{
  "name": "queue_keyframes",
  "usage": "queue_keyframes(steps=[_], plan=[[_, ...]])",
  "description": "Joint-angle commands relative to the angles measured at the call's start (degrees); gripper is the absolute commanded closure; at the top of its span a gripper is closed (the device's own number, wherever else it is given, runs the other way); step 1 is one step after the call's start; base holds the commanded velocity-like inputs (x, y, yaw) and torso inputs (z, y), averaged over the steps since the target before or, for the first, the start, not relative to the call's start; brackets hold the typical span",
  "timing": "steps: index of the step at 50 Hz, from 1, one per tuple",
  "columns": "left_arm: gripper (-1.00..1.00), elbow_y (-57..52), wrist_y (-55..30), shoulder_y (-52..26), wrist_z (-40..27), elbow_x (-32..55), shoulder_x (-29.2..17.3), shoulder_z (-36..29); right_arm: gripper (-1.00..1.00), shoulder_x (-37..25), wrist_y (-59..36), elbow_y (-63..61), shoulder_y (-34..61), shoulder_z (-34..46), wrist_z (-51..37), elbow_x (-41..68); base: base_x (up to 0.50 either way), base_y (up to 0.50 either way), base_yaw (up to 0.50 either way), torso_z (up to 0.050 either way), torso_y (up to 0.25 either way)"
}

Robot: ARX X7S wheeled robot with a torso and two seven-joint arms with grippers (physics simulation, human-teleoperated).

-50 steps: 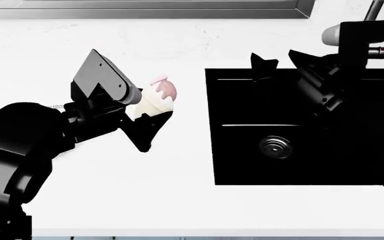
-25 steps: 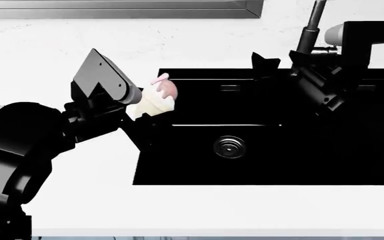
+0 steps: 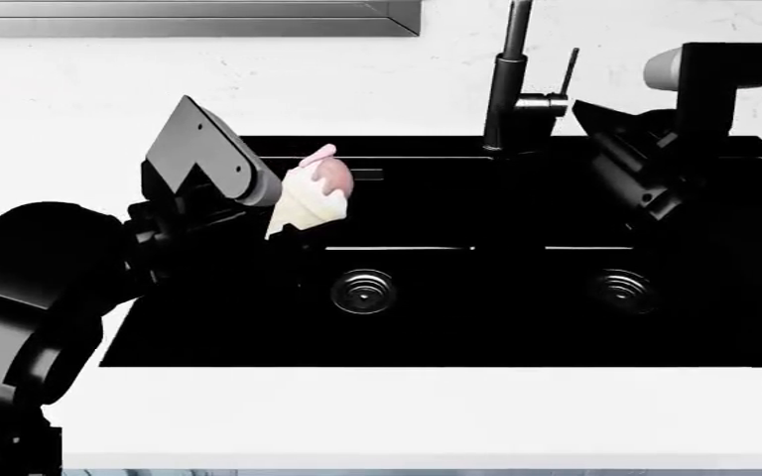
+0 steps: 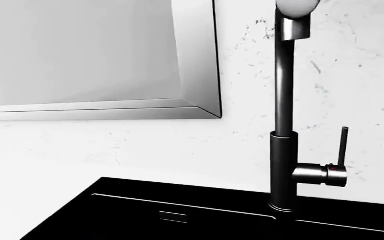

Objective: Move the dessert items from the plate to the tray.

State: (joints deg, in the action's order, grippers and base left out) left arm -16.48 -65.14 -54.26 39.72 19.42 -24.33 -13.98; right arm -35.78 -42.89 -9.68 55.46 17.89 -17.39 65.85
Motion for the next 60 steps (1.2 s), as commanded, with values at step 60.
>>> queue_keyframes(steps=[60], plan=[[1.00, 0.32, 0.05, -0.79, -2.33, 1.81, 0.25, 0.76, -1.00, -0.87, -0.15, -1.69, -0.52, -0.38, -1.33, 1.58, 0.00, -0.50, 0.00, 0.000, 0.000]])
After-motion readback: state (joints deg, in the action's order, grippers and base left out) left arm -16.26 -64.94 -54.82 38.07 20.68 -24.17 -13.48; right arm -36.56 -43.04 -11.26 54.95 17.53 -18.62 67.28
